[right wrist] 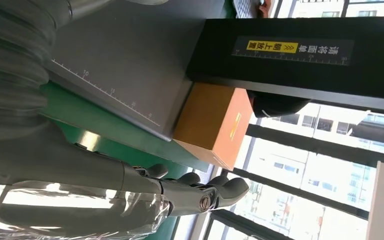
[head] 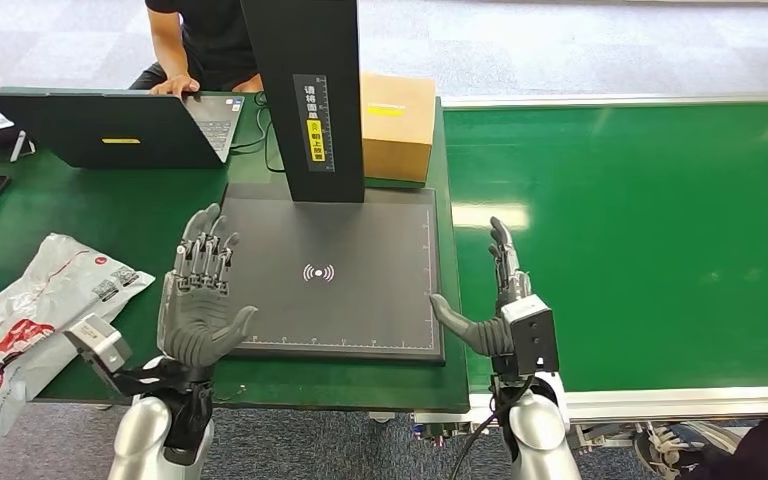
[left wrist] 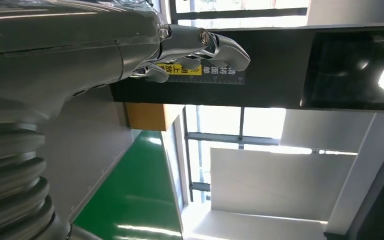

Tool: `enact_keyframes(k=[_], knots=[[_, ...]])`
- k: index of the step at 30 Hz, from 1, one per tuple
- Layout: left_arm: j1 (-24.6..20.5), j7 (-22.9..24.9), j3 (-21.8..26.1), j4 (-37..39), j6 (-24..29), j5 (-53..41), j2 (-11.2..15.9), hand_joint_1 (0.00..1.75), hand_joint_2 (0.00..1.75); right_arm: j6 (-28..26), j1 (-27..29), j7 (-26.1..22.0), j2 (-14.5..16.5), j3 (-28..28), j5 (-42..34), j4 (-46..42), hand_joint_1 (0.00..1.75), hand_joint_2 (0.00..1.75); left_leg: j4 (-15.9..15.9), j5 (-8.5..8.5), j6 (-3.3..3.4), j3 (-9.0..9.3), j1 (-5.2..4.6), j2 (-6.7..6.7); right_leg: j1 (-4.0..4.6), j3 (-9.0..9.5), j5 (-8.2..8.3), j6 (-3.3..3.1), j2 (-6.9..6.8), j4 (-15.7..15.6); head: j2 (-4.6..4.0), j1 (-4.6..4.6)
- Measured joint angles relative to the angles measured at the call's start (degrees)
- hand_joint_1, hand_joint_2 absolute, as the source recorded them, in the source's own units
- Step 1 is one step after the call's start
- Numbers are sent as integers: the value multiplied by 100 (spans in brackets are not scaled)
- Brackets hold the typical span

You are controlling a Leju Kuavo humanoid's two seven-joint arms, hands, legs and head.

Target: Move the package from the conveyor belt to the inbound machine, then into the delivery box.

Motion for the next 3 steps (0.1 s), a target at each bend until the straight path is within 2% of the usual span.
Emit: enact_keyframes(k=[3], knots=[[-33, -17, -29, 31, 47, -91, 6, 0, 175, -6, -3, -22, 0, 39, 4, 12, 0, 175, 0, 0, 0, 0, 0, 0, 0, 0, 0, 0, 0, 0, 0, 0]])
